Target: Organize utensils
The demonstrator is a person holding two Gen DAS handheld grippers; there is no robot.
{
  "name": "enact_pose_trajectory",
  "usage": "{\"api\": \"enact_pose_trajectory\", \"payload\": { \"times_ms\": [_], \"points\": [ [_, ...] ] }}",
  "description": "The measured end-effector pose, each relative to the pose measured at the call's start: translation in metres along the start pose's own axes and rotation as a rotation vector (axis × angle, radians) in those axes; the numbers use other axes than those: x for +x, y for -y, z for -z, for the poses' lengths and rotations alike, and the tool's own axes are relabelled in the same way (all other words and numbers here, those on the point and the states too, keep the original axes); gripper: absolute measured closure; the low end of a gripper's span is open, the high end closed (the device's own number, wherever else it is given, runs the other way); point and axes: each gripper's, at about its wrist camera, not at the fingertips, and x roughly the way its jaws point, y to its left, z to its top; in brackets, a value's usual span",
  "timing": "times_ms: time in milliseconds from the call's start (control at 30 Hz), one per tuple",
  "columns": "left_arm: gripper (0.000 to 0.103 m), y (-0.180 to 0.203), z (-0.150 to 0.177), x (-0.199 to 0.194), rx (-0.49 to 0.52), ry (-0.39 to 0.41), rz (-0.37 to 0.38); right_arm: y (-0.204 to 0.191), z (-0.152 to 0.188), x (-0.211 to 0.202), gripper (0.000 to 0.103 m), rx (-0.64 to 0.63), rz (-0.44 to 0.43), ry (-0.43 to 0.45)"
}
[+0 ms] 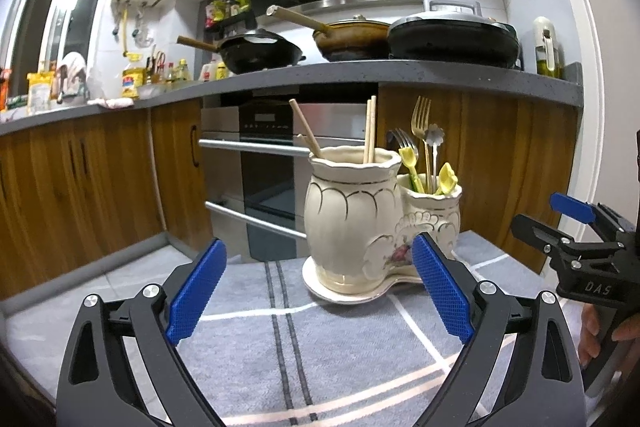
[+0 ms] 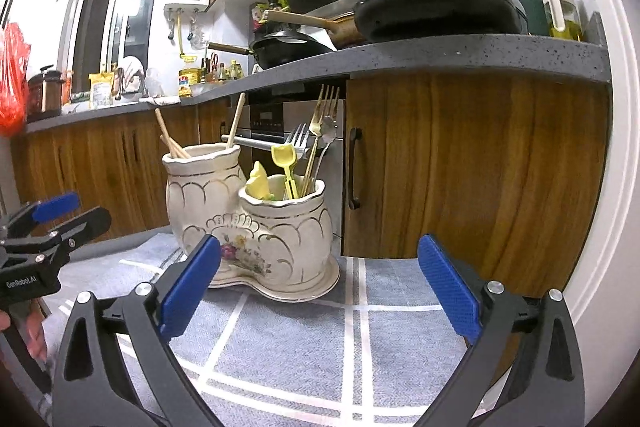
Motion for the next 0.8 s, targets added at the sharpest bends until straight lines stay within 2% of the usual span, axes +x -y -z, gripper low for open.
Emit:
{"api": "enact_pose_trajectory", "payload": {
  "times_ms": [800],
  "points": [
    [0.010, 0.0050, -0.0011, -0.0018, 0.009, 0.008, 0.012, 0.0043, -0.0001, 0.0006, 0.006, 0.028, 0.010, -0.010]
  ]
}}
